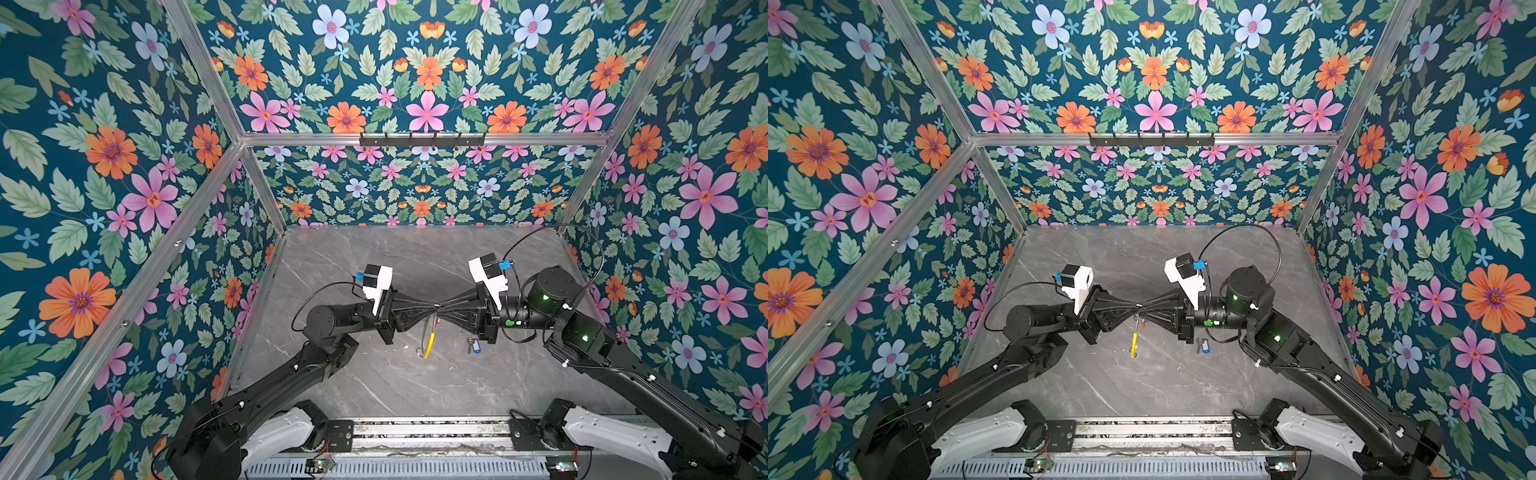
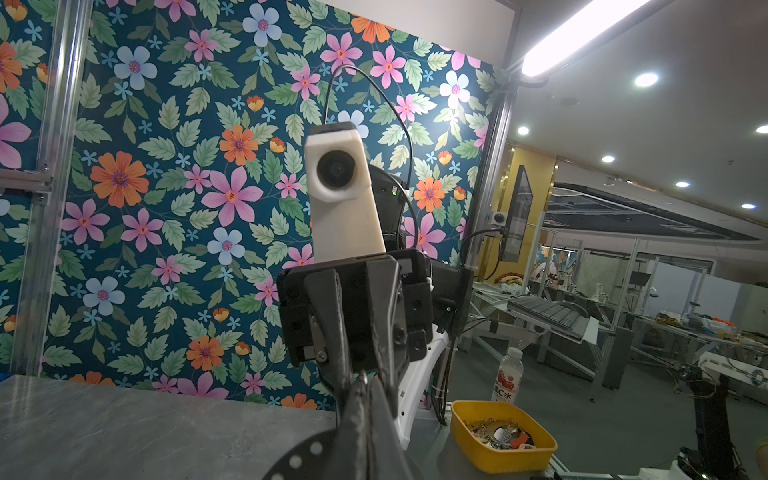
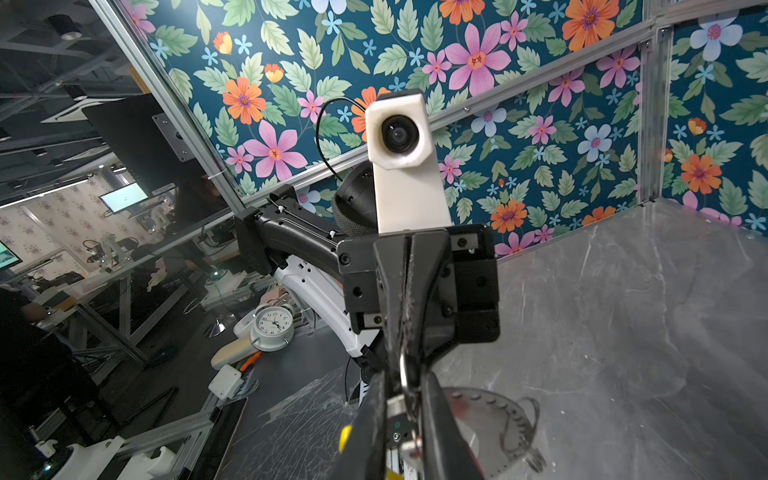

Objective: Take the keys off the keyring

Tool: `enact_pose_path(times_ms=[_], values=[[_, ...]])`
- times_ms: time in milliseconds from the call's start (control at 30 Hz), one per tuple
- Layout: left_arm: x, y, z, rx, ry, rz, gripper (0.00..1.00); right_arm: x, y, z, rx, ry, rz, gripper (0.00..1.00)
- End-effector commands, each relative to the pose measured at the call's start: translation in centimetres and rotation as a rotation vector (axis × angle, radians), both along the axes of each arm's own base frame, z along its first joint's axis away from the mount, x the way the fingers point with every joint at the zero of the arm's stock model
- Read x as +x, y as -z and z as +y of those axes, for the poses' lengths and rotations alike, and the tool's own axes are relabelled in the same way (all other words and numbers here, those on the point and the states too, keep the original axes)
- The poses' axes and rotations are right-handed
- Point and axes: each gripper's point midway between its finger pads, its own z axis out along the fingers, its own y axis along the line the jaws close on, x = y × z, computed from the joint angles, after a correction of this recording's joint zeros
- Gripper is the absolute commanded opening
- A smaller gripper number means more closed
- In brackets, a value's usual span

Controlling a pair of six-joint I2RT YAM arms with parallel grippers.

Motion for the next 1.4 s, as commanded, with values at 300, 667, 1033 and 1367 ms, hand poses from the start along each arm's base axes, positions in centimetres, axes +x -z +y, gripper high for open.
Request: enact_pose_path(times_ms=[300, 667, 1033, 1367], values=[[-0.3, -0.9, 0.4, -0.038, -0.005, -0.031, 0.00, 0.0, 0.0, 0.4, 0.004, -0.016, 0.004, 0.00], [0.0, 0.4, -0.6, 0.128, -0.002, 0.031, 0.32, 0.5, 2.5, -1.6, -0.211, 0.102, 0.034, 0.00], [0.3, 2.7, -1.9, 0.452, 0.021, 0.060, 0.33, 0.4, 3.6, -3.2, -0.406, 0.129, 0.018, 0.00], [0.0, 3.1, -2.7, 0.523, 0.121, 0.070, 0.31, 0.8, 2.8, -3.0, -0.413, 0.130, 0.008, 0.00]])
